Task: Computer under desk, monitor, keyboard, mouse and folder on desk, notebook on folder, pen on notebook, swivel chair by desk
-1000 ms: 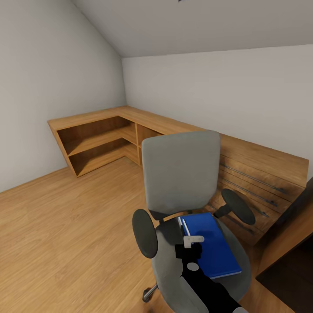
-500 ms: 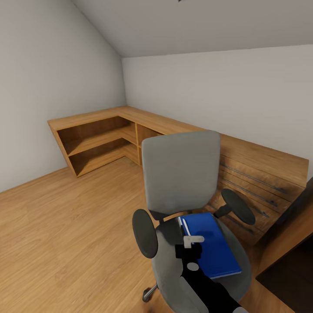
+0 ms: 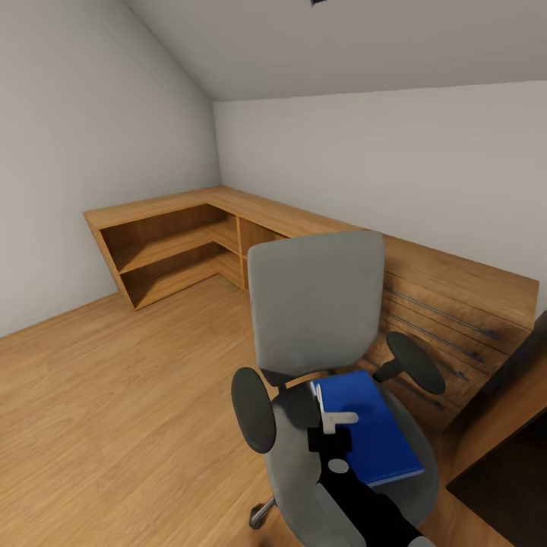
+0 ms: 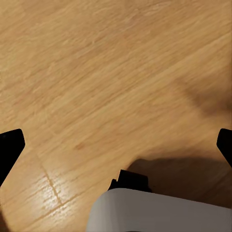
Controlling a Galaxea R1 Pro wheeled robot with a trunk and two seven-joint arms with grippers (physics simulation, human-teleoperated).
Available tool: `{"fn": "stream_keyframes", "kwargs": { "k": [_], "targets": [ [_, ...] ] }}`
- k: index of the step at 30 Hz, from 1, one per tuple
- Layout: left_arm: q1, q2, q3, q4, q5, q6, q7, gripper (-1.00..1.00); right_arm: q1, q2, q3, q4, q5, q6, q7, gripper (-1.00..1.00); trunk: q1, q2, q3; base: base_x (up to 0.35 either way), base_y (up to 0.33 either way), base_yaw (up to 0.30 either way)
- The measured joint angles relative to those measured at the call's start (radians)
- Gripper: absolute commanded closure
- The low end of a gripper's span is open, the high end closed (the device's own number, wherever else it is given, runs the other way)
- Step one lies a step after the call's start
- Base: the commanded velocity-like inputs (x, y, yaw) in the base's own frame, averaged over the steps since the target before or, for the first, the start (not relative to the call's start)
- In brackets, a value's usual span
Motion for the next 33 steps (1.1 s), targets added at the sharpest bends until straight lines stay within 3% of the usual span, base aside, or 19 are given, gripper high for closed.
{"fn": "stream_keyframes", "kwargs": {
  "k": [14, 27, 33],
  "targets": [
    [0.000, 0.000, 0.000, 0.000, 0.001, 0.000, 0.000, -1.00, 0.000, -0.008, 0.001, -0.002, 0.001, 0.000, 0.002, 1.00, 0.000, 0.000, 0.000, 0.000, 0.000, 0.000],
    [0.000, 0.000, 0.002, 0.000, 0.001, 0.000, 0.000, -1.00, 0.000, -0.014, 0.000, -0.006, -0.011, 0.000, -0.003, 1.00, -0.050, 0.091, 0.041, 0.000, 0.000, 0.000],
    [0.000, 0.000, 0.002, 0.001, 0.001, 0.000, 0.000, -1.00, 0.001, -0.039, 0.001, -0.053, -0.015, 0.023, -0.002, 1.00, -0.073, 0.133, 0.059, 0.000, 0.000, 0.000]
  ]
}}
